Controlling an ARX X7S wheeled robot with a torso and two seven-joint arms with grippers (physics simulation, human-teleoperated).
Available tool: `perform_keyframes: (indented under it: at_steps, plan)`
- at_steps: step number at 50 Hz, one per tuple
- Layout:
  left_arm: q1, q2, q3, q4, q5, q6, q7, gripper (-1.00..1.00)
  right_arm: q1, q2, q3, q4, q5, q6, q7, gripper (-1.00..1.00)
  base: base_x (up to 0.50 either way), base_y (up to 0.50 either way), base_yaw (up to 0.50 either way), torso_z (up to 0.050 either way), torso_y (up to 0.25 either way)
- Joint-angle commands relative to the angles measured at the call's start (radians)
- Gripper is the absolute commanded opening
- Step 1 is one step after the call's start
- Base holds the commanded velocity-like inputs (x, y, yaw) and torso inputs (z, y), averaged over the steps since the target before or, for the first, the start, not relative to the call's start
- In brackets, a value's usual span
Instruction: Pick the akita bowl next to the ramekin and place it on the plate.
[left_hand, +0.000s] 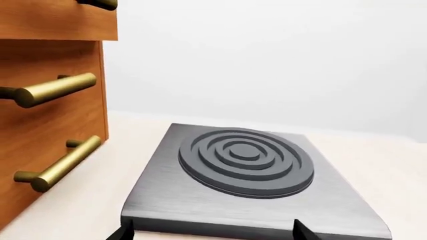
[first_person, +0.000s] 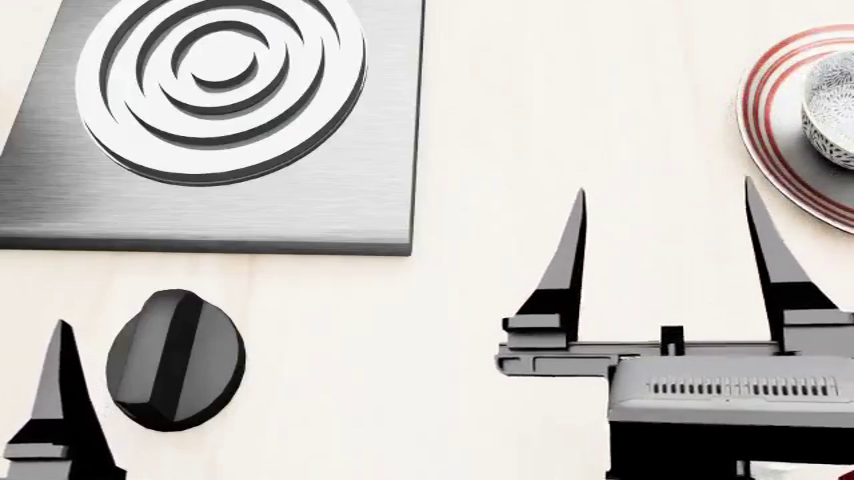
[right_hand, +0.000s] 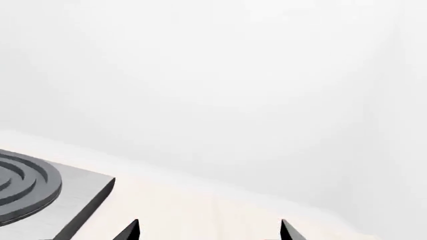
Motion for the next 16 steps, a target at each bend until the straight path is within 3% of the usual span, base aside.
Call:
perform_keyframes:
  at_steps: [1, 16]
  plan:
    - [0.005, 0.017, -0.029, 0.014, 0.004, 0.002, 0.019, 1.0, -0.055, -0.014, -0.033, -0.136, -0.049, 0.007, -0.009, 1.0, 0.0, 0.0, 0.0, 0.0, 0.0]
    - [0.009, 0.017, -0.024, 0.018, 0.007, 0.006, 0.016, 1.0, -0.125, 0.006, -0.079, -0.299, -0.086, 0.034, 0.002, 1.0, 0.0, 0.0, 0.0, 0.0, 0.0]
